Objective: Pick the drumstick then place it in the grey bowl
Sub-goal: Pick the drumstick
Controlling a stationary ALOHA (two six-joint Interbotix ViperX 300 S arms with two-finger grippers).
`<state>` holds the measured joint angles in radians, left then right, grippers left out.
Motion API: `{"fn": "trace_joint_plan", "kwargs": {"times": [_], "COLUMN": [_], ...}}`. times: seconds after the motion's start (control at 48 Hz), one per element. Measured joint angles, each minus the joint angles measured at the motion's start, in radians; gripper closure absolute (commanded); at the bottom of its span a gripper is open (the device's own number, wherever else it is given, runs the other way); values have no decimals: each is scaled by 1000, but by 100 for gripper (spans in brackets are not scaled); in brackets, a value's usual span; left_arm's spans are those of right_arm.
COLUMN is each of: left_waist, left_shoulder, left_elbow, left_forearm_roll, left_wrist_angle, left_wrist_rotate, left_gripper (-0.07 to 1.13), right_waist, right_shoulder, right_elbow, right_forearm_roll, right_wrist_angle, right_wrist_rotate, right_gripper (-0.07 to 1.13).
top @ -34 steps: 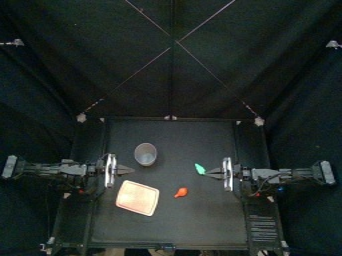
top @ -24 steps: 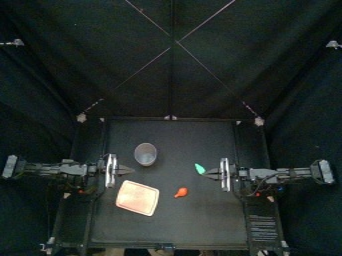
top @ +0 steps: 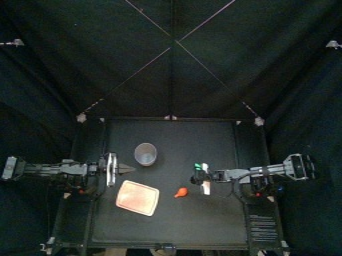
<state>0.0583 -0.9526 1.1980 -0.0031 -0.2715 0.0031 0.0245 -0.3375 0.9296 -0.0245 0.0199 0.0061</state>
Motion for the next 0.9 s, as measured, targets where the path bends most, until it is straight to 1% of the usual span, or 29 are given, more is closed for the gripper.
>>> {"fn": "trace_joint_plan", "kwargs": {"times": [0.021, 0.125, 0.188, 0.229, 0.438, 0.688, 0.896], "left_waist": [2, 0, 2, 2, 2, 2, 3], "left_shoulder": [0, 2, 2, 2, 2, 3, 3], "left_elbow": [2, 3, 3, 3, 5, 8, 17], "left_forearm_roll": [0, 0, 0, 0, 0, 2, 2], "left_wrist_angle": [0, -5, -6, -8, -8, -8, -8], "left_wrist_rotate": [-2, 0, 0, 0, 0, 0, 0], "left_gripper": [104, 104, 104, 104, 104, 104, 104], "right_waist": [5, 18, 21, 21, 21, 44, 51], "right_shoulder": [12, 75, 100, 114, 201, 347, 410], "right_elbow": [-8, -43, -61, -74, -114, -175, -218], "right_forearm_roll": [2, 6, 14, 23, 60, 55, 57], "right_wrist_angle": [3, 9, 9, 9, 23, 98, 140], "right_wrist_rotate": [0, 2, 3, 3, 0, -3, -3], "right_gripper": [54, 22, 6, -2, 1, 1, 4]}}
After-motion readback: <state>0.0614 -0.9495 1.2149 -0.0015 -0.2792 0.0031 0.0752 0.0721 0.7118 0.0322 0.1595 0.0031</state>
